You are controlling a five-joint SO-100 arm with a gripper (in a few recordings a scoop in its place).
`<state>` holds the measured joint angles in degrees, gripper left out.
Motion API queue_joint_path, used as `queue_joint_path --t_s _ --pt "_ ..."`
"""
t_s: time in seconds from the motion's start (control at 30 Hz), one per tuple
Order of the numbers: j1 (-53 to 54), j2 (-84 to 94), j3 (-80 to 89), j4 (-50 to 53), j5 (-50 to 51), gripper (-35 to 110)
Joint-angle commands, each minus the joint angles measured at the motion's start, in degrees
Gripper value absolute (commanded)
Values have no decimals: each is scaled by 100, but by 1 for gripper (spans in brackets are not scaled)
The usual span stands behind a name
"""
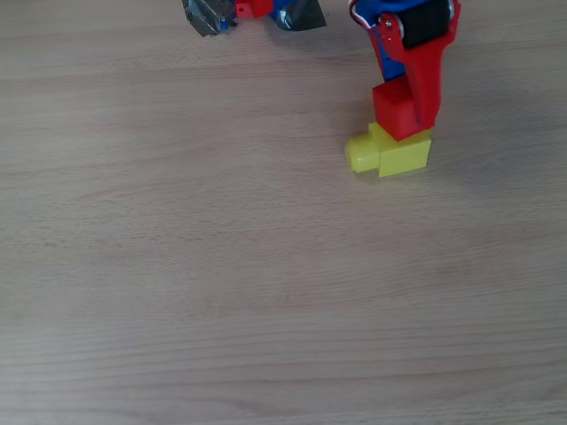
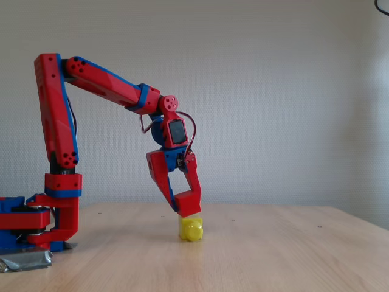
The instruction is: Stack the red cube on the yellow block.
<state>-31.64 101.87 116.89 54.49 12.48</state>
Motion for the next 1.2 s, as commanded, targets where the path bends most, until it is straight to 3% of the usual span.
queue_joint_path --t_s 0.0,0.13,0.6,1.0,1.17 --pt "-123 105 -519 53 70 22" --pt "-53 -53 -589 9 97 33" --pt "659 765 -694 738 -53 39" --pt "1907 3937 1257 905 -642 0" --pt "2391 5520 2707 844 -729 0"
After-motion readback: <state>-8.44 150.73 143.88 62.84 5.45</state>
